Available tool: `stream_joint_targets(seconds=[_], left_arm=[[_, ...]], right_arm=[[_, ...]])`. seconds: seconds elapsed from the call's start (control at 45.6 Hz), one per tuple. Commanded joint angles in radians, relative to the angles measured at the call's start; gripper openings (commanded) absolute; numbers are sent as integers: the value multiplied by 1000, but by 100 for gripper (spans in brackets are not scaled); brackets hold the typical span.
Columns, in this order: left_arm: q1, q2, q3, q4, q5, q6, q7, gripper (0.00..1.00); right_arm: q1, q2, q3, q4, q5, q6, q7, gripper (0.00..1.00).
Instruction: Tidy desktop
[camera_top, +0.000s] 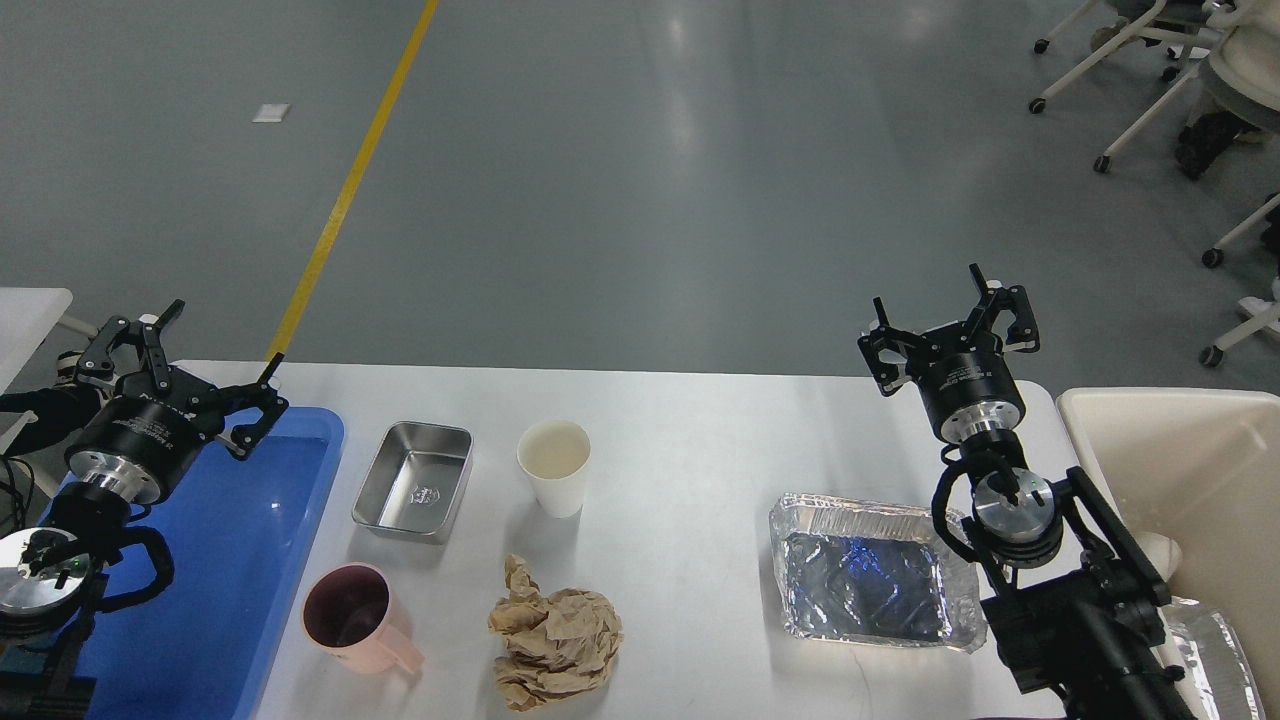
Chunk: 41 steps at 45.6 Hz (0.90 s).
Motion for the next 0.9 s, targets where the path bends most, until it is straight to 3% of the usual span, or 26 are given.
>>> stream_joint_targets(seconds=[0.0,0.57,0.876], left_arm=[[0,1,-2,0,0,1,2,97],[-9,41,-8,12,3,5,0,97],[-2,81,14,-6,149,18,0,97]], right_arm=[[0,-1,0,-1,0,0,0,100],[-1,-2,0,0,0,4,2,100],[-3,-2,-3,-1,-2,6,18,100]])
